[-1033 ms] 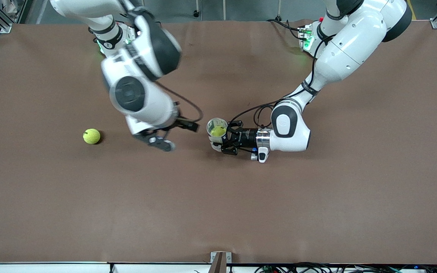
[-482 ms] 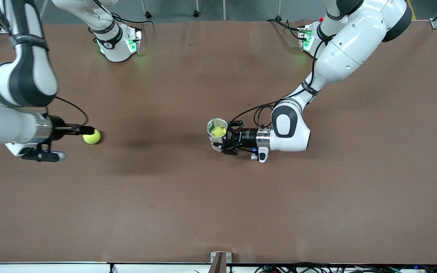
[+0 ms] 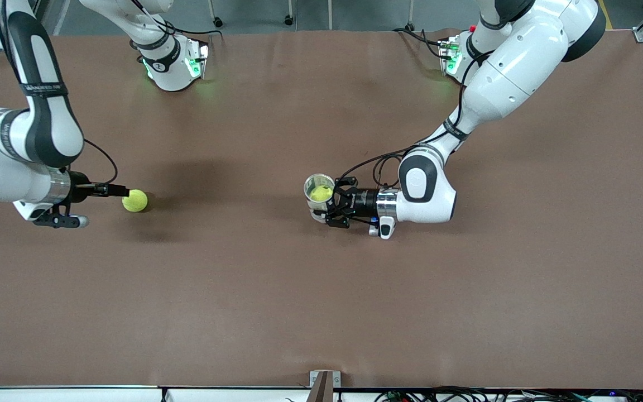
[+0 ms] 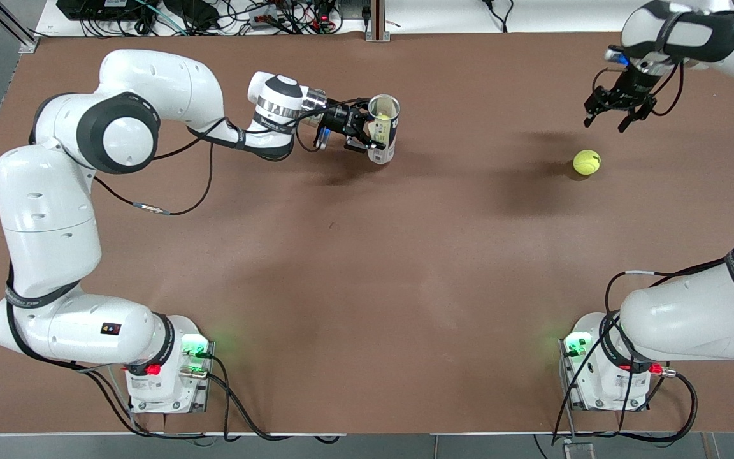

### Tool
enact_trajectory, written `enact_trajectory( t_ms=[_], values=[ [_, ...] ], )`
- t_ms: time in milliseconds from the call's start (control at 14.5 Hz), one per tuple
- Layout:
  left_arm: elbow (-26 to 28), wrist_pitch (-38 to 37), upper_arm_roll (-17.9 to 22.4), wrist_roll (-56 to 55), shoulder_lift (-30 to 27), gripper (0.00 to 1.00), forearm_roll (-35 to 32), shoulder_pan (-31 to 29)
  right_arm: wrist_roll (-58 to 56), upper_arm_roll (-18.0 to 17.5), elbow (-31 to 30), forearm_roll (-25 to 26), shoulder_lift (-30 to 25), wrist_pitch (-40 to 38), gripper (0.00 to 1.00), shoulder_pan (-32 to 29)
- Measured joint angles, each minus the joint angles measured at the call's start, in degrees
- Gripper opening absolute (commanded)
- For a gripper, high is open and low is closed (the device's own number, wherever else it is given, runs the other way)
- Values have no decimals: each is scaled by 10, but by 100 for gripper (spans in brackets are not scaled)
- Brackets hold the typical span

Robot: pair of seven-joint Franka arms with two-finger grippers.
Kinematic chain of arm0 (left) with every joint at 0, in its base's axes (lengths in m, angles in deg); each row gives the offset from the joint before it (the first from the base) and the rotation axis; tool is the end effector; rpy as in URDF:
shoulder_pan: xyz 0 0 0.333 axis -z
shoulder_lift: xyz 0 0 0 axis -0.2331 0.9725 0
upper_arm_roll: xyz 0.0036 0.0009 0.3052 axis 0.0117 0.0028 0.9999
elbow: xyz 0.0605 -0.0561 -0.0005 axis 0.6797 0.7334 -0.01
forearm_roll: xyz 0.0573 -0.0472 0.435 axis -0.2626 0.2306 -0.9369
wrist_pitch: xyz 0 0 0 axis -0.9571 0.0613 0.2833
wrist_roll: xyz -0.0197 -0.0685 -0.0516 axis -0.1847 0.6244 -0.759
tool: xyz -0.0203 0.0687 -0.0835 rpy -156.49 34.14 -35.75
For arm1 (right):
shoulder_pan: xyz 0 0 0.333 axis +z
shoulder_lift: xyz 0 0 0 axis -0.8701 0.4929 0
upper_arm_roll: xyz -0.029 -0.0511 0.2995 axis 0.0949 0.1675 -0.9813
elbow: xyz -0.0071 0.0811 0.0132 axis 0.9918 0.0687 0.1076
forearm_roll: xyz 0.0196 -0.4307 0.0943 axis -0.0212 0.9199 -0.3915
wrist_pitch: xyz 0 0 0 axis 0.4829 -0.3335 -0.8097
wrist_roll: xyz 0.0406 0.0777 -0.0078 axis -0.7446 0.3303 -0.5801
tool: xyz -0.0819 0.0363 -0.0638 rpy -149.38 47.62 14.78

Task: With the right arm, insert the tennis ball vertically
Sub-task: 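Grasp the second tennis ball with the right gripper and lift it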

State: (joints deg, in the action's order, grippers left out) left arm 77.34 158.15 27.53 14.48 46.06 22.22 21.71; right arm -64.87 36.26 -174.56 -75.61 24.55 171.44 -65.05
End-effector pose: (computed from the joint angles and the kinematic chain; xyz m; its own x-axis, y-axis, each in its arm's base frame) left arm 0.5598 -0.4202 0.1293 0.1358 0.3364 -0.9319 0.9742 -0.2165 0.0638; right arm 0.5864 -0.0623 0.2629 0.9623 -0.0641 -0.2644 -0.0977 -0.9885 -0.1157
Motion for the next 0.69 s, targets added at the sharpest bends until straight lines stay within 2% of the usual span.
enact_trajectory(
  t_ms=[344,689],
  values=[
    [0,0,0,-3,0,75,0,2,0,-1,-18,39,3,42,100,-6],
    [0,1,0,-4,0,75,0,2,0,0,-36,43,30,85,100,-11]
  ],
)
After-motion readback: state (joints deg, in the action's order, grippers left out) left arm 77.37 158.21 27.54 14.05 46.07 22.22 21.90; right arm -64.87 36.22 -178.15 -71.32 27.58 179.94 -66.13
